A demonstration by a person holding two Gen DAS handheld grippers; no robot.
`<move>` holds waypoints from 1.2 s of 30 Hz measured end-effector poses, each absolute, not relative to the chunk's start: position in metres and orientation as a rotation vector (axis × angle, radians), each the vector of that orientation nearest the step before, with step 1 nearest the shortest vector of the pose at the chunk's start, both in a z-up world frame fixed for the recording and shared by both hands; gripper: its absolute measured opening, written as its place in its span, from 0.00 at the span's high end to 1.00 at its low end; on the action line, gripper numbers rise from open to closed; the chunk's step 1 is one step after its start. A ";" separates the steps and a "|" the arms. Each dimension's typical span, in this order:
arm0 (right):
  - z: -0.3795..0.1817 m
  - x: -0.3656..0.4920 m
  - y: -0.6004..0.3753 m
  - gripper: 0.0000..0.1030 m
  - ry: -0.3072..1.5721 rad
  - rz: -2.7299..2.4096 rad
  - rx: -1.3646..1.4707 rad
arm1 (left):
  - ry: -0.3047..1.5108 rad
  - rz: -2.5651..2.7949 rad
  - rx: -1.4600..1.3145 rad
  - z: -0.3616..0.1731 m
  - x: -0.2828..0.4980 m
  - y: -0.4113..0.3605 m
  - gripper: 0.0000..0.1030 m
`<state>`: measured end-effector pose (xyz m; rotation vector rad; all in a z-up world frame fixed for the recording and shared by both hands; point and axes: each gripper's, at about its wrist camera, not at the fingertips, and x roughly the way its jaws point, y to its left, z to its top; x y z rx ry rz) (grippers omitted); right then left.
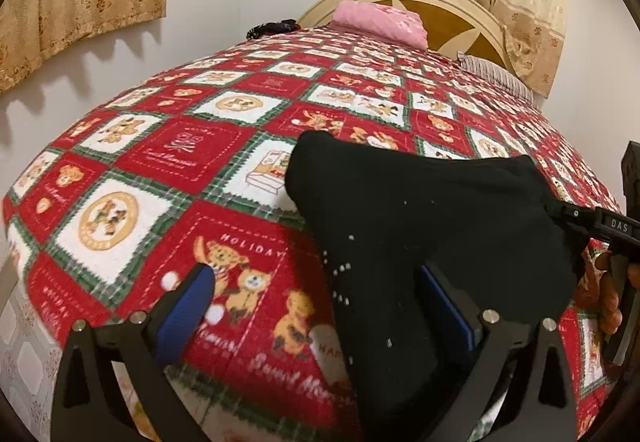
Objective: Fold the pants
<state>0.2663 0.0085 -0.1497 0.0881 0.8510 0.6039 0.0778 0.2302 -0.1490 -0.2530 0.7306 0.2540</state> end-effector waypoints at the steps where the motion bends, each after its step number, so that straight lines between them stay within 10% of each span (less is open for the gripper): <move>1: -0.147 0.263 0.007 0.34 0.840 0.590 0.075 | 0.729 0.262 -0.241 -0.146 0.073 0.228 0.01; 36: -0.008 0.065 -0.039 0.32 0.437 0.580 -0.067 | 0.505 0.311 -0.150 -0.052 -0.035 0.159 0.01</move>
